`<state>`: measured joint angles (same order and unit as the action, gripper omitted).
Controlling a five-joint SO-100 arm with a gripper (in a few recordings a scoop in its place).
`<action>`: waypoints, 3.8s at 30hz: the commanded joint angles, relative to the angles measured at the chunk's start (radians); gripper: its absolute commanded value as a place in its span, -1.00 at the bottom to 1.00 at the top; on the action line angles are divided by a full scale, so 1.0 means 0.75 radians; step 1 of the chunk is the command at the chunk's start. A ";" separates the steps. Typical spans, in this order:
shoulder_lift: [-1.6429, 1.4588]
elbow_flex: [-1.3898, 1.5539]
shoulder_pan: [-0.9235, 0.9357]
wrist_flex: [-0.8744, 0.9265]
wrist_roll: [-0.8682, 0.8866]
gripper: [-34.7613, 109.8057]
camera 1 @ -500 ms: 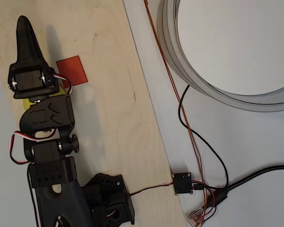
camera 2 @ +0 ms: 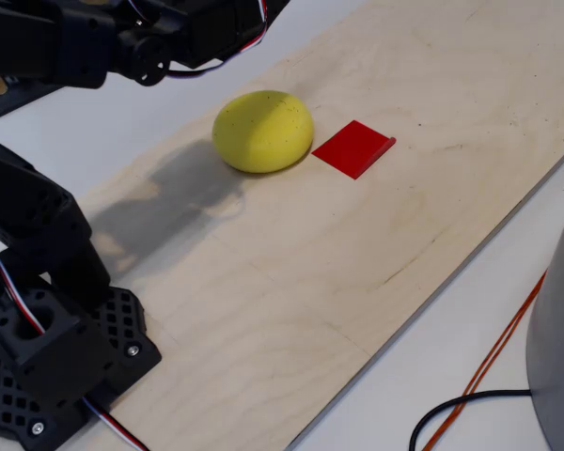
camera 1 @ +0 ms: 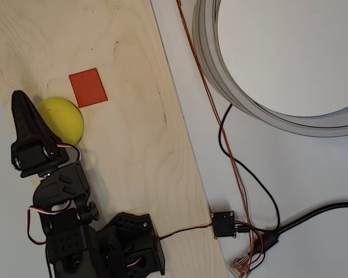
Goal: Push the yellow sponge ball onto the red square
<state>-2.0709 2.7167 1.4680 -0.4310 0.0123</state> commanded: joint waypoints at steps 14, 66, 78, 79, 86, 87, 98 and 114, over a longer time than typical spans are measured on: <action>-0.493 -0.016 -0.160 0.753 0.168 -0.45; -0.037 -0.166 -0.333 1.168 0.851 -0.44; -0.012 -0.141 -0.280 1.170 0.888 -0.44; -0.012 -0.139 -0.278 1.168 0.890 -0.44; 0.004 -0.117 -0.297 1.092 0.949 -0.44; 0.018 -0.117 -0.297 1.072 0.951 -0.44; 0.147 -0.129 -0.292 0.908 0.976 -0.44; 0.149 -0.076 -0.174 0.789 0.898 -0.45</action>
<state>-1.9528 2.6507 1.3116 0.1779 0.7026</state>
